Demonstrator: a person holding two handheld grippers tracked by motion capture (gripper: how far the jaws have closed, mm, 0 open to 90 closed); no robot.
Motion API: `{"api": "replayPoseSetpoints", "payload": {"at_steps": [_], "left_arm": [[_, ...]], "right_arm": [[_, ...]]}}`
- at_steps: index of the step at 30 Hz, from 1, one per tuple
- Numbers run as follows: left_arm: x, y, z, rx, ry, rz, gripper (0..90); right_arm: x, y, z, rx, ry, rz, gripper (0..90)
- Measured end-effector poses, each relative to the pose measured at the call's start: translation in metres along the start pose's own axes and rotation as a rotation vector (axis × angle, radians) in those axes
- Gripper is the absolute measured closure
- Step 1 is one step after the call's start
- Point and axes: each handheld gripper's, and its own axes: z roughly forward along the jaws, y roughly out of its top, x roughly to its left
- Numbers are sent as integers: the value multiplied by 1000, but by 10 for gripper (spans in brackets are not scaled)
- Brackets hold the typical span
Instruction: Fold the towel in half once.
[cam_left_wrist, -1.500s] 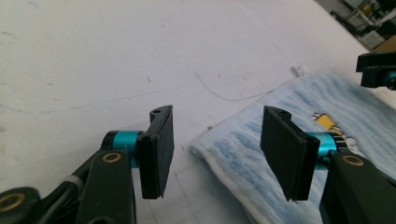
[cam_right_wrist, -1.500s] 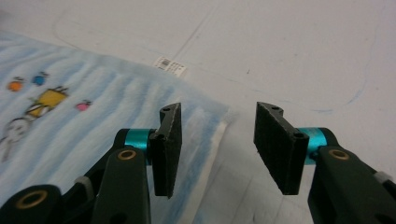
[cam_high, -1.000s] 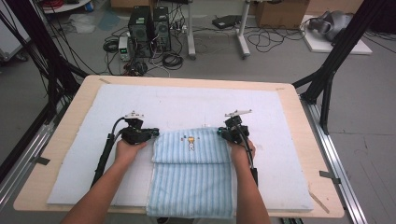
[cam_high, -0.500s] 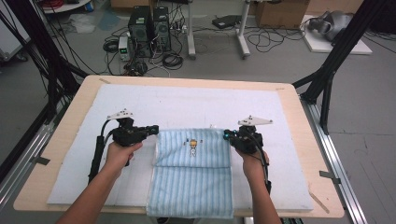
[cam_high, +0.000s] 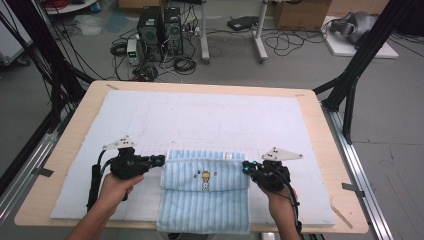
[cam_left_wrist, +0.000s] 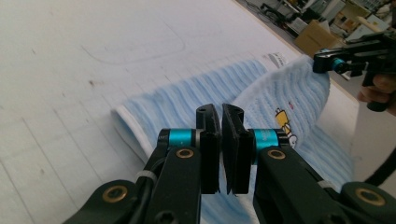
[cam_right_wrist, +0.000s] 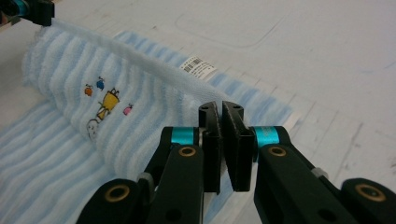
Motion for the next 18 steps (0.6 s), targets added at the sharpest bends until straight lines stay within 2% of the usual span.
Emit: {"api": "replayPoseSetpoints", "payload": {"at_steps": [7, 9, 12, 15, 16, 18], "left_arm": [[-7, -22, 2, 58, -36, 15, 853], [-9, -26, 2, 69, -36, 19, 853], [-9, -31, 2, 91, -50, 19, 851], [-9, -33, 3, 114, -45, 40, 836], [-9, -32, 3, 96, -32, 33, 807], [-6, -27, 3, 67, 24, 30, 635]], "right_arm": [[9, -23, -4, 47, 11, 4, 860], [10, -29, -4, 84, 3, -7, 858], [12, -38, -7, 88, 17, 10, 856], [13, -46, -8, 101, 19, 16, 825], [12, -47, -8, 101, 16, 23, 793], [9, -46, -9, 84, 7, 53, 672]]}}
